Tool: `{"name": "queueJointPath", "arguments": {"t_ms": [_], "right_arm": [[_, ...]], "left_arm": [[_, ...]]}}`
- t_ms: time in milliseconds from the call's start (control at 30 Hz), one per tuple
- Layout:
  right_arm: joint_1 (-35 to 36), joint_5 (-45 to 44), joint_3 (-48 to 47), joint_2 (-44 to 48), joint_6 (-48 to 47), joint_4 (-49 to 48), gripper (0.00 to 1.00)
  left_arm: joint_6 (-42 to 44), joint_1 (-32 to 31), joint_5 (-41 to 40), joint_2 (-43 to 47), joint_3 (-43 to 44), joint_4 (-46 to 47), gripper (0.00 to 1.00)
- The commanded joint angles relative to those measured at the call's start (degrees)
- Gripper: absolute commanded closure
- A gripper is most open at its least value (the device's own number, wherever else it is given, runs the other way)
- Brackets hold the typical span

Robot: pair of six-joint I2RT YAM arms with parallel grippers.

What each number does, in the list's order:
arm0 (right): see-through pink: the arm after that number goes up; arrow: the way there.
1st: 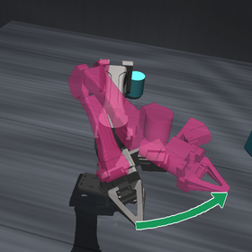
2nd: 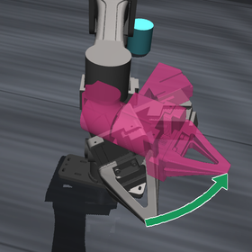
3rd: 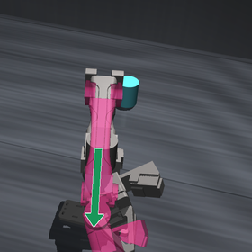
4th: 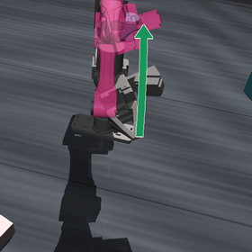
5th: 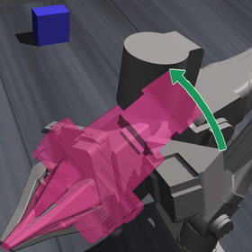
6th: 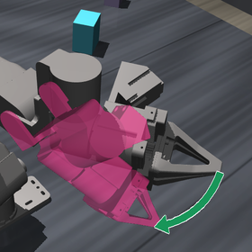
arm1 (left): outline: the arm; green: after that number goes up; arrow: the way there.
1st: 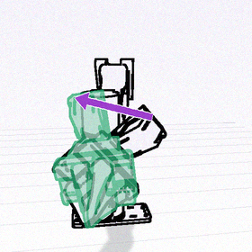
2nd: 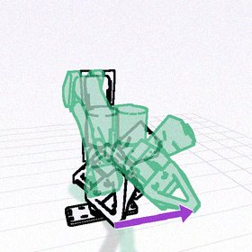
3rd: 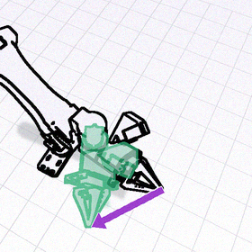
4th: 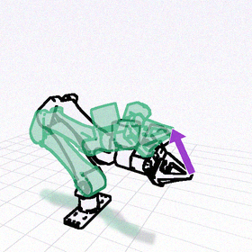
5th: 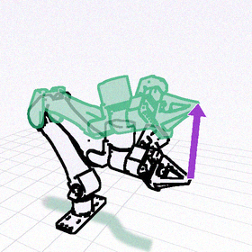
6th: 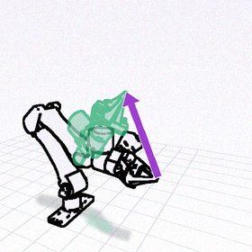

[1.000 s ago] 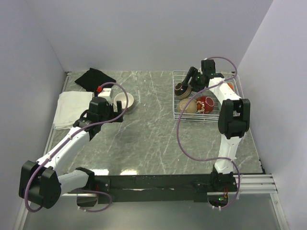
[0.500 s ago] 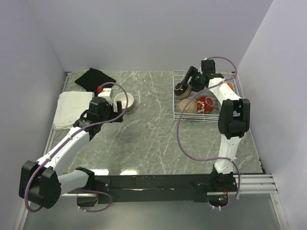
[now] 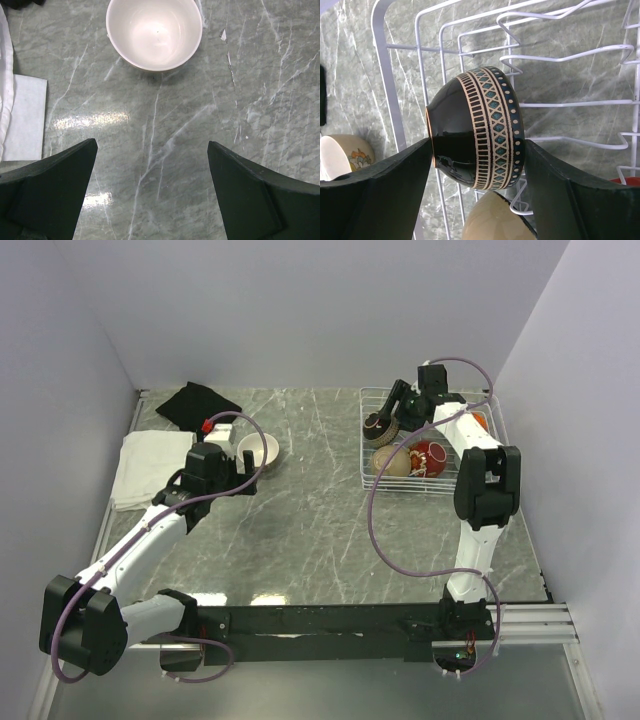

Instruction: Unload the bowls from the dish rack

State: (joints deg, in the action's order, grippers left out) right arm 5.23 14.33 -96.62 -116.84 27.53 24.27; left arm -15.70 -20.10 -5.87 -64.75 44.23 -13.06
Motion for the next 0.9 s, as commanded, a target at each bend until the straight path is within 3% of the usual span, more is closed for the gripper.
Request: {"name": "queueJointPath", "arguments": {"t_ms": [0,600,800,867], "right_arm": [[1.71,0.09,-2.25,-1.20,-1.78,-0.28,0.23],[2.06,0.35,-3.31,-1.64,-3.01,0.43,0.16],[2.06,-0.09,-3.93,-2.17,-3.27,0.95,0.23],[2.06,-0.09,-4.02,-2.17,-3.45,1.04,0.33]], "left_arm": [[0.94,-0.38,0.24,1.56,-0.02,1.63,0.01],[0.94,-0.29,0.33,2.00,0.07,1.46,0.01],[0.94,-0.29,0.07,2.26,-0.02,1.28,0.00],[0.94,-0.38,-0.02,2.26,-0.02,1.28,0.00]]}}
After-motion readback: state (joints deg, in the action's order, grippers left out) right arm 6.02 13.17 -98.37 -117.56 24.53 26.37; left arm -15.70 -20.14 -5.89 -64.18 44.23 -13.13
